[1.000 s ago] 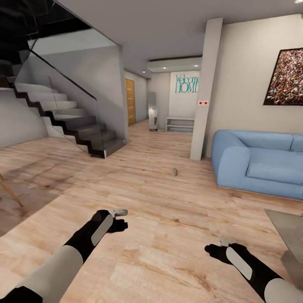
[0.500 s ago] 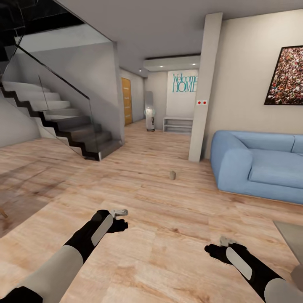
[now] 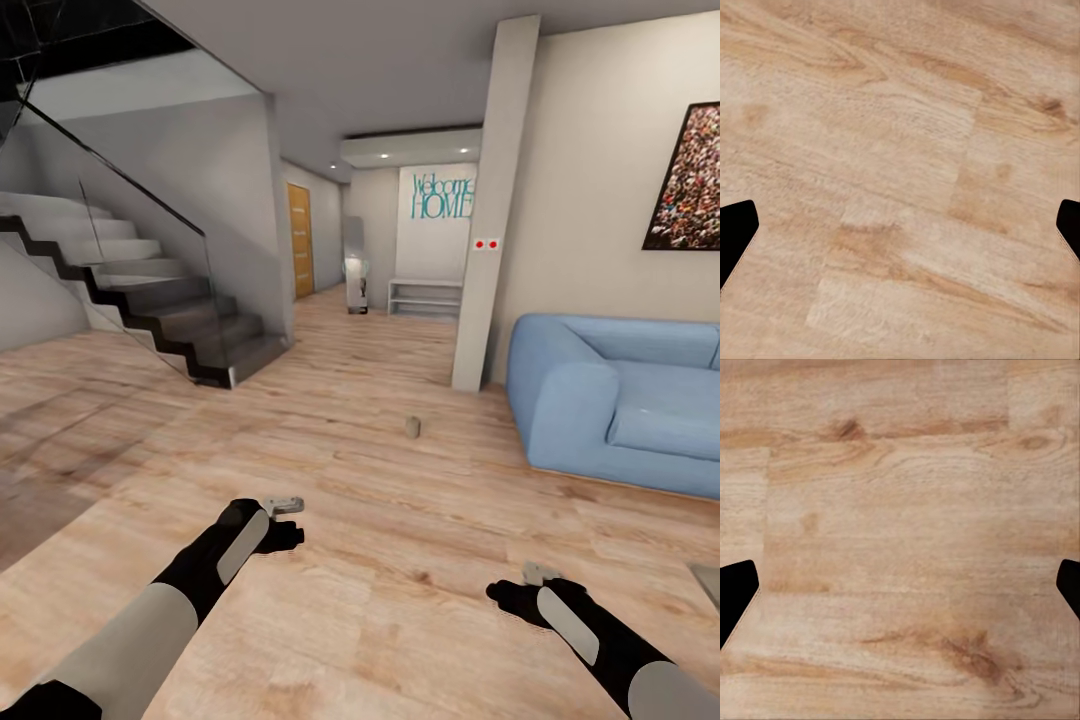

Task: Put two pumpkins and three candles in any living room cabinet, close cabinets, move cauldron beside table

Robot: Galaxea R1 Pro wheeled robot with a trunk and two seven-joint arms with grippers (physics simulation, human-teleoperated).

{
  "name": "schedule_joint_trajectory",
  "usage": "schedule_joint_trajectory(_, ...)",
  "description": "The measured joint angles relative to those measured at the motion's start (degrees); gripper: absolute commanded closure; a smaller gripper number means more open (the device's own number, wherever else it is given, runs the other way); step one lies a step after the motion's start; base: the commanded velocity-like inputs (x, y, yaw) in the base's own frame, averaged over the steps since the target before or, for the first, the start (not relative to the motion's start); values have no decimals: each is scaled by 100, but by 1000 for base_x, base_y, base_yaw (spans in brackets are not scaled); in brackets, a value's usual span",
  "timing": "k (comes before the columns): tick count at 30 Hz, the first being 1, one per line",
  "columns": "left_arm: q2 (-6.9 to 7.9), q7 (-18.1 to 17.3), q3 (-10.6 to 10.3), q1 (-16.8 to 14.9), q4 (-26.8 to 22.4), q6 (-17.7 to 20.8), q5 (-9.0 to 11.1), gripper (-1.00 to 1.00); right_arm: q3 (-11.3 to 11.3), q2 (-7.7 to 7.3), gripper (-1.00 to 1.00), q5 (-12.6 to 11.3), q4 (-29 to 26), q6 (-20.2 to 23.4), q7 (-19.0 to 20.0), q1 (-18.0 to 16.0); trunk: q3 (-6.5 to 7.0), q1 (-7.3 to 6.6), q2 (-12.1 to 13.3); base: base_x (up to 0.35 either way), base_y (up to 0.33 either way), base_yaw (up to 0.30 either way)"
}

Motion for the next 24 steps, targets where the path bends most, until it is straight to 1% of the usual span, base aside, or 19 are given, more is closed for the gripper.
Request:
schedule_joint_trajectory(8,0,-3,0,0,0,0,0,-100,1,0,-100,3,0,3,-7,0,0,0,0,336,0,0)
schedule_joint_trajectory(13,0,-5,-1,-1,2,-1,0,-100,3,0,-100,4,-2,11,-9,1,-5,0,0,336,0,-101)
schedule_joint_trajectory(24,0,-5,0,0,0,0,0,-100,8,0,-100,4,0,0,-25,0,-7,0,0,336,0,-9)
